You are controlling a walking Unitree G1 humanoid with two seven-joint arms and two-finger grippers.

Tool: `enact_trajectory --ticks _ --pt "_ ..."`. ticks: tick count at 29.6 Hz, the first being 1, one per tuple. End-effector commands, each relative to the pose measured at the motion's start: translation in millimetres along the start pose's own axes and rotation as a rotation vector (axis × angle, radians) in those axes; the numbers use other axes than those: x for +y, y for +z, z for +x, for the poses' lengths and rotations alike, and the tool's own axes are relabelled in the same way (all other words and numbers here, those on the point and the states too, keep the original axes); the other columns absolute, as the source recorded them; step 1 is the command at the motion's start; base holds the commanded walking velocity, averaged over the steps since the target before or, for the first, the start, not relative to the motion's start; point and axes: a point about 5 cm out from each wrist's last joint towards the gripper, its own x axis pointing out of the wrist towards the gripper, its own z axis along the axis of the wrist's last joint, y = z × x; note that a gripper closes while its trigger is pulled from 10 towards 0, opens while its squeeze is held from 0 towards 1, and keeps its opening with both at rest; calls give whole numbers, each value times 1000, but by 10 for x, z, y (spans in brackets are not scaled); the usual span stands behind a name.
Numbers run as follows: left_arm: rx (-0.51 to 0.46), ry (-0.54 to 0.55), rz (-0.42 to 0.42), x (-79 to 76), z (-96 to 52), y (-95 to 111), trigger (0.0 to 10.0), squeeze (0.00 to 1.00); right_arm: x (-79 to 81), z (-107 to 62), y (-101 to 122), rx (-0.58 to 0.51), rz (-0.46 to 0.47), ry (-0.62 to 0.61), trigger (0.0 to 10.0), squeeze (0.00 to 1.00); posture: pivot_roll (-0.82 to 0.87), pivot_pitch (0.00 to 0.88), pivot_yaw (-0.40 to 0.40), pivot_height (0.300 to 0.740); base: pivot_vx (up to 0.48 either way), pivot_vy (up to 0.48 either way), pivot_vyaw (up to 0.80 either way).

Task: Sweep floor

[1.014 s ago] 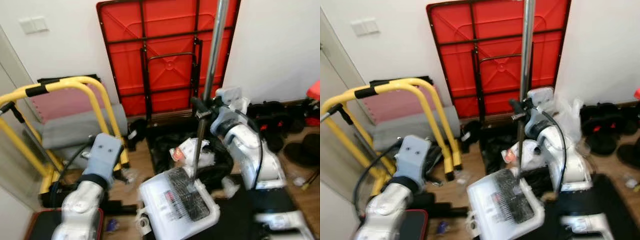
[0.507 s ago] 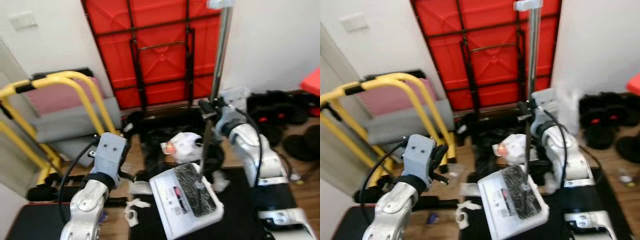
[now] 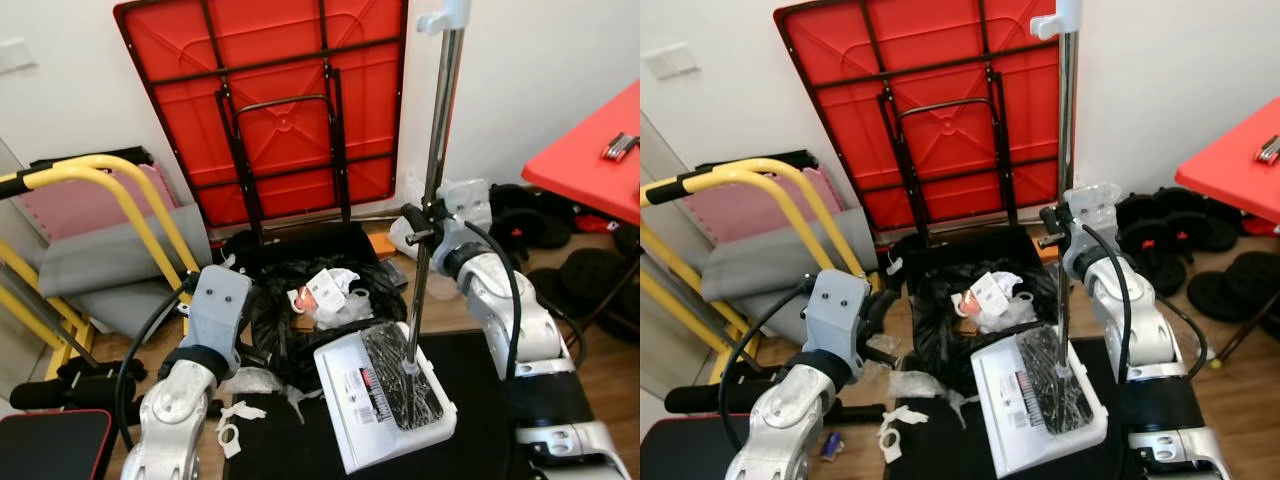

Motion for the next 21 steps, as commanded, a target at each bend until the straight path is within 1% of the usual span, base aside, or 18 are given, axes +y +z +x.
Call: enact_trajectory --ticks 1,2,6,7,9,17,21 --pt "12 54 4 40 -13 -30 10000 0 64 28 172 -77 -1 24 10000 0 -127 13 25 740 0 0 0" --pt "11 56 2 42 -12 -28 10000 0 64 29 172 -77 0 24 10000 0 -127 14 25 740 0 0 0" --pt "22 62 -12 46 -4 -38 10000 0 63 31 171 -77 -2 22 10000 0 -127 14 24 740 0 315 0" --pt "42 72 -3 56 7 -63 10000 0 65 33 175 -77 -2 19 10000 0 -128 15 23 740 0 480 0" --pt "48 76 1 60 10 -71 10000 0 65 34 177 -77 -2 18 10000 0 -128 15 23 740 0 480 0" --pt "34 93 -7 76 12 -60 10000 0 71 34 187 -81 -1 17 10000 0 -128 16 20 740 0 459 0" --pt "30 96 -1 81 10 -53 10000 0 74 35 191 -83 -3 14 10000 0 -128 16 19 740 0 0 0"
